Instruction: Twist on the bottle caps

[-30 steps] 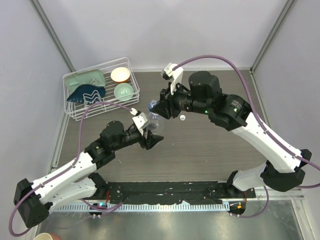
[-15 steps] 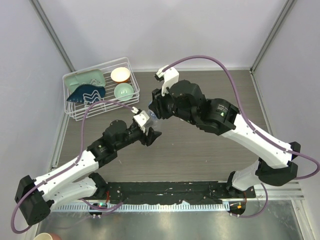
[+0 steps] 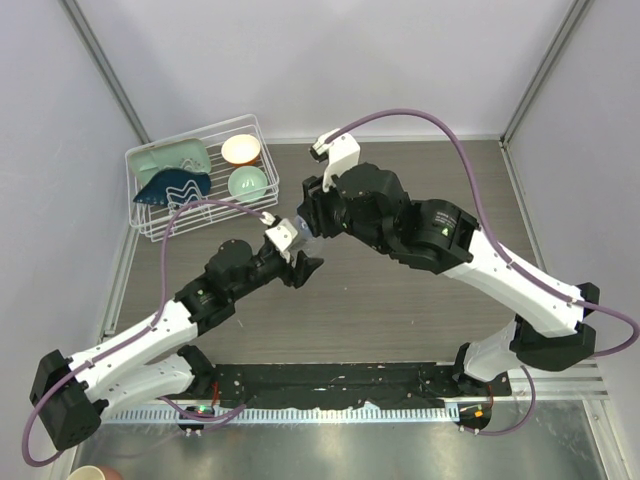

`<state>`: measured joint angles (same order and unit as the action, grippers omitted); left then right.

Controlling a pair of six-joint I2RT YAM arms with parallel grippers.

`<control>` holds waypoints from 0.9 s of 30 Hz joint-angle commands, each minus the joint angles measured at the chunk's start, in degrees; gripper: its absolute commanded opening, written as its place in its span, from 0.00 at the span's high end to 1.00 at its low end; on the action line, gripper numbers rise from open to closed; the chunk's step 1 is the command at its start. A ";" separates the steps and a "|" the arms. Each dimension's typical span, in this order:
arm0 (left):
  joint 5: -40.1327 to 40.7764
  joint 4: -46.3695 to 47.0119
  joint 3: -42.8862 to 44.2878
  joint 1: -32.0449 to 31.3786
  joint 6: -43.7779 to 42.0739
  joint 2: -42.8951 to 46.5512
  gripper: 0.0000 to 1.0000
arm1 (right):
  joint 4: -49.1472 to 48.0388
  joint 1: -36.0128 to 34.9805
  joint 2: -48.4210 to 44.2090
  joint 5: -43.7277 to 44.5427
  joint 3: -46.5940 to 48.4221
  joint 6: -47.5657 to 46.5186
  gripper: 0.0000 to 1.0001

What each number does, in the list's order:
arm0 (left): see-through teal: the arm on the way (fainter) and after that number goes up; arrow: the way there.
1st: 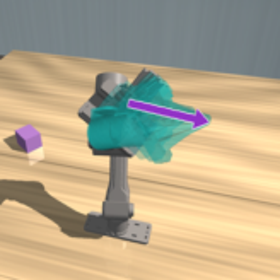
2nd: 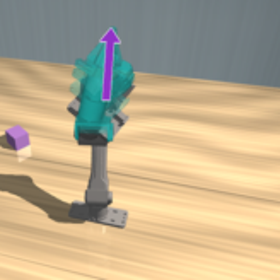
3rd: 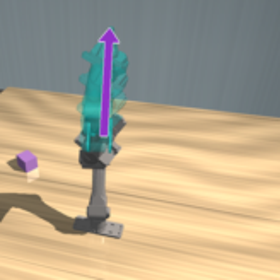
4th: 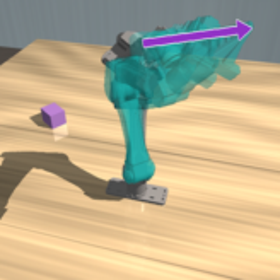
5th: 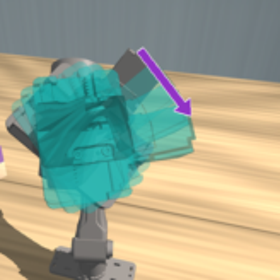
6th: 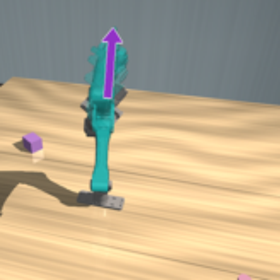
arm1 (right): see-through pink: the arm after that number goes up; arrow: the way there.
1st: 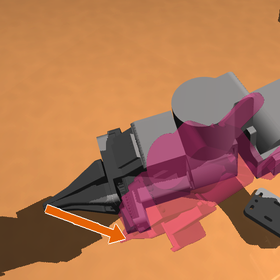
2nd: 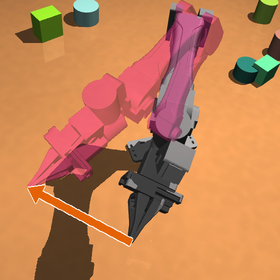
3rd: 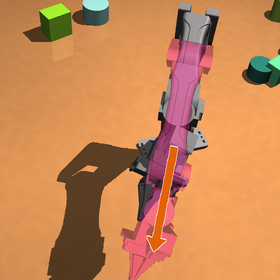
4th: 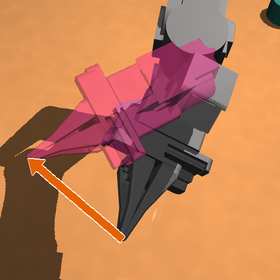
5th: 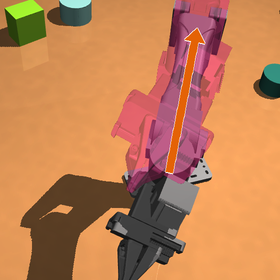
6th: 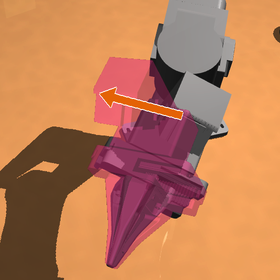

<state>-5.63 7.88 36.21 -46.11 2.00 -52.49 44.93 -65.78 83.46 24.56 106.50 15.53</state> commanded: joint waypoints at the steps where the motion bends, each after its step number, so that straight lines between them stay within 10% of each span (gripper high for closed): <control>1: 4.58 10.14 3.70 0.84 1.78 1.51 1.00 | 6.58 -1.46 0.82 -2.49 4.33 -2.61 0.58; 17: -0.07 8.56 1.77 1.37 0.72 3.01 1.00 | 13.51 -0.85 0.57 -6.26 12.86 -10.86 0.38; 27: -26.61 6.36 2.02 2.16 4.68 4.24 1.00 | 12.55 11.90 -9.55 -47.30 12.06 -23.96 0.33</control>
<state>-17.47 13.23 37.17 -44.29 4.67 -49.21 58.85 -56.36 76.18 -6.57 115.52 -2.02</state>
